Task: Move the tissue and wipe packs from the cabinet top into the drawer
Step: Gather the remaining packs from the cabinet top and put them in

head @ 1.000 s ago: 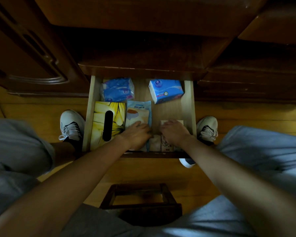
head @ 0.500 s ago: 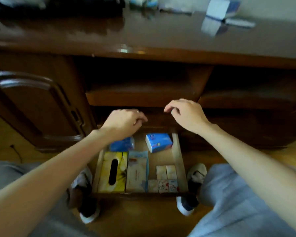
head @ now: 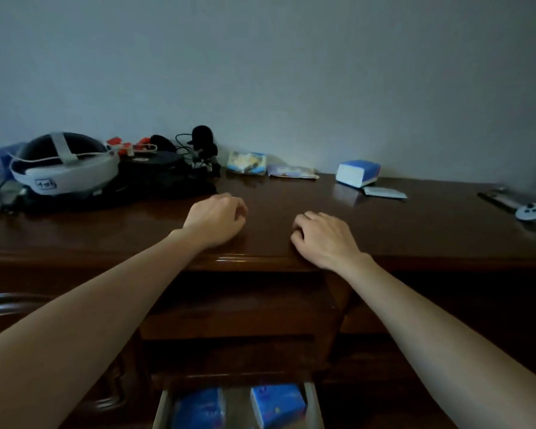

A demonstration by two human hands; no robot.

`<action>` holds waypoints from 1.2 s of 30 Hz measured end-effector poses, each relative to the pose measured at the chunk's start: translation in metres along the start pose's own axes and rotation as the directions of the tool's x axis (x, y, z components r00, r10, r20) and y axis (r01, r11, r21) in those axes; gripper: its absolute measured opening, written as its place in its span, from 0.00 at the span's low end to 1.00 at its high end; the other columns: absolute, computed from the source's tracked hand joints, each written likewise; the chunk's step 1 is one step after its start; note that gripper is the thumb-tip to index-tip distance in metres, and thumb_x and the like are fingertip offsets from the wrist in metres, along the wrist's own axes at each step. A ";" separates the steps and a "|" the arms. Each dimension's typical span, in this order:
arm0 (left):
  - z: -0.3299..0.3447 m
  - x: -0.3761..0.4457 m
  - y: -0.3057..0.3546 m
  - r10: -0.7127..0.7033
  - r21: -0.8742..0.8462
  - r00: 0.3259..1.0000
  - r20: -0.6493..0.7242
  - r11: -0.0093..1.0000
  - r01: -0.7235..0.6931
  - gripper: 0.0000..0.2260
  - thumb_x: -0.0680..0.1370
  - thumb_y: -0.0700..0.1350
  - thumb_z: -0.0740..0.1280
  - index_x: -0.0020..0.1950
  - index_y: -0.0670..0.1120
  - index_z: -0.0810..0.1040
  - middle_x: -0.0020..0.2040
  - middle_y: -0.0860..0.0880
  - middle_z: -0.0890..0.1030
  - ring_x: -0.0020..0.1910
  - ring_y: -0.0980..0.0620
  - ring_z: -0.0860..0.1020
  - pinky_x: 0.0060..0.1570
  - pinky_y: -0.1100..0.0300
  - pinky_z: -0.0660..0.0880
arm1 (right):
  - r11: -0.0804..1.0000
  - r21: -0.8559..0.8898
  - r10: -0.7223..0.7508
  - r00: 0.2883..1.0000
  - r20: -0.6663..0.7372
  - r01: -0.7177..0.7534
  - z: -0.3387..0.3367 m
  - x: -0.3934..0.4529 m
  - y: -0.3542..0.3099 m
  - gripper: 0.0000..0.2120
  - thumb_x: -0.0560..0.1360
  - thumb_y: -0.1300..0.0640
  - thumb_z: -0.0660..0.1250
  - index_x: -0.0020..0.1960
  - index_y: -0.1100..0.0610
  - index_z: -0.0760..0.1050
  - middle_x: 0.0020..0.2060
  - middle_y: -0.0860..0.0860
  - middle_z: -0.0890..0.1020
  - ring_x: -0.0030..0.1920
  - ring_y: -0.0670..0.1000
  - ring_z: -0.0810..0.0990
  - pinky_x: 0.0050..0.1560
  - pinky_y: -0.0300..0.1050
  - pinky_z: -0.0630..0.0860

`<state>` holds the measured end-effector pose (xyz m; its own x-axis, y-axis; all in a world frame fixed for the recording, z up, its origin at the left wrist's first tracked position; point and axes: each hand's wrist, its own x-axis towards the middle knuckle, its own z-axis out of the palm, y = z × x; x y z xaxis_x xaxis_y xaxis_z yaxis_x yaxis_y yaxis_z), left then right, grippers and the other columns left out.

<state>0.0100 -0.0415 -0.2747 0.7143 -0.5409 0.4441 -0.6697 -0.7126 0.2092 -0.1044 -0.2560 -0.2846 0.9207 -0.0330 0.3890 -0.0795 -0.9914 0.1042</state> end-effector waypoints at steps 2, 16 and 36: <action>0.013 0.023 -0.003 -0.027 -0.009 0.998 0.063 1.000 0.027 0.11 0.77 0.49 0.64 0.57 0.57 0.80 0.54 0.53 0.79 0.54 0.49 0.79 0.44 0.56 0.70 | 1.000 0.027 -0.010 0.998 -0.064 0.012 0.003 0.008 0.010 0.13 0.79 0.45 0.58 0.49 0.47 0.81 0.46 0.46 0.83 0.48 0.52 0.82 0.46 0.48 0.75; 0.129 0.236 0.082 0.163 -0.120 0.983 0.087 0.981 -0.153 0.21 0.78 0.49 0.63 0.71 0.53 0.72 0.69 0.47 0.72 0.65 0.44 0.74 0.59 0.48 0.73 | 0.715 0.057 0.683 0.713 0.156 -0.697 0.068 0.144 0.236 0.32 0.79 0.42 0.63 0.78 0.55 0.61 0.75 0.57 0.67 0.74 0.62 0.65 0.69 0.61 0.70; 0.226 0.341 0.200 -0.215 -0.414 0.965 0.153 0.873 0.260 0.30 0.67 0.61 0.75 0.61 0.52 0.64 0.61 0.43 0.66 0.60 0.40 0.72 0.56 0.50 0.71 | 0.873 0.004 0.468 0.838 0.280 -0.488 0.091 0.123 0.286 0.22 0.82 0.40 0.54 0.72 0.48 0.69 0.73 0.56 0.69 0.73 0.60 0.66 0.71 0.63 0.65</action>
<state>0.1659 -0.4694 -0.2787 0.8639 -0.4374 0.2499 -0.4828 -0.5776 0.6582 0.0209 -0.5552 -0.2907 0.8415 -0.5271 0.1181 -0.5177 -0.8494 -0.1025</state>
